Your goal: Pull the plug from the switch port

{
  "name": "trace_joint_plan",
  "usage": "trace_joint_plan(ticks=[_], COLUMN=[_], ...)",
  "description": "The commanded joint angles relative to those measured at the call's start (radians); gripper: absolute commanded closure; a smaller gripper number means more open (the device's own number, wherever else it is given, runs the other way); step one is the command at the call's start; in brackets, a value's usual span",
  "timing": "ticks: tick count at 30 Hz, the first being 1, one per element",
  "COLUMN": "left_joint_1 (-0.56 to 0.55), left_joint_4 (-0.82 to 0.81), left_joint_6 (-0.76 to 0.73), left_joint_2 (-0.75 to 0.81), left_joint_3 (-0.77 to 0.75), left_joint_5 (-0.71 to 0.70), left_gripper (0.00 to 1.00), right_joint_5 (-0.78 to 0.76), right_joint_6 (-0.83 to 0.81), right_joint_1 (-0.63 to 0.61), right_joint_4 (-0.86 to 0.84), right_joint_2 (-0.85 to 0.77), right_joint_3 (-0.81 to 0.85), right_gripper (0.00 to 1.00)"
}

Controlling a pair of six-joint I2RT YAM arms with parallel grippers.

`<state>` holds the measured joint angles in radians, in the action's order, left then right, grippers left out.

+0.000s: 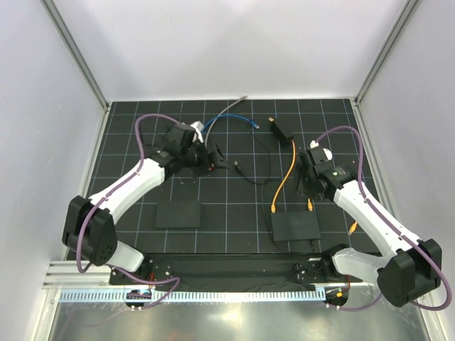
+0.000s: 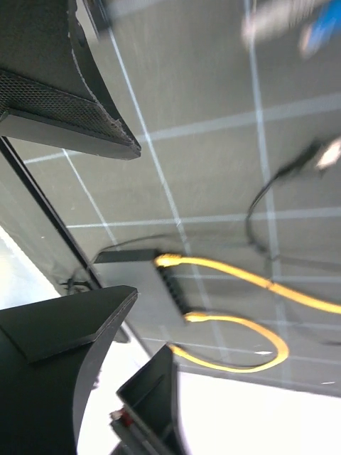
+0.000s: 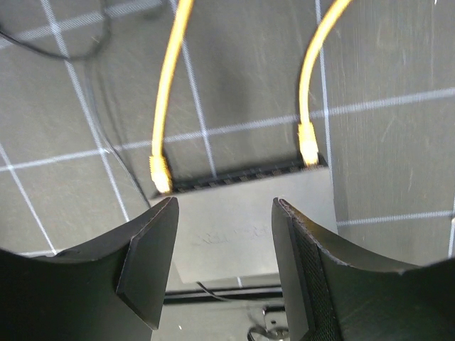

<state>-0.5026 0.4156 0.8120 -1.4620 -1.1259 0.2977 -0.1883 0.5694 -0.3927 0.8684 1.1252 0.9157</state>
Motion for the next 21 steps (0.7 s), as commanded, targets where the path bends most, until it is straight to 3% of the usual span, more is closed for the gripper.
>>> trace_joint_plan(ticks=[1, 14, 21], left_joint_1=[-0.071, -0.312, -0.395], left_joint_4=[-0.144, -0.242, -0.251], left_joint_6=[0.016, 0.038, 0.050], left_joint_2=[-0.053, -0.218, -0.299], left_joint_3=[0.024, 0.029, -0.047], left_joint_5=[0.066, 0.124, 0.124], left_gripper=[0.25, 0.29, 0.33], right_joint_5=[0.117, 0.090, 0.088], right_joint_6=[-0.016, 0.237, 0.251], right_joint_1=[0.015, 0.018, 0.018], right_joint_4=[-0.002, 0.093, 0.110], right_joint_2=[-0.030, -0.022, -0.050], right_joint_3=[-0.029, -0.067, -0.086], right_gripper=[0.38, 0.39, 0.39])
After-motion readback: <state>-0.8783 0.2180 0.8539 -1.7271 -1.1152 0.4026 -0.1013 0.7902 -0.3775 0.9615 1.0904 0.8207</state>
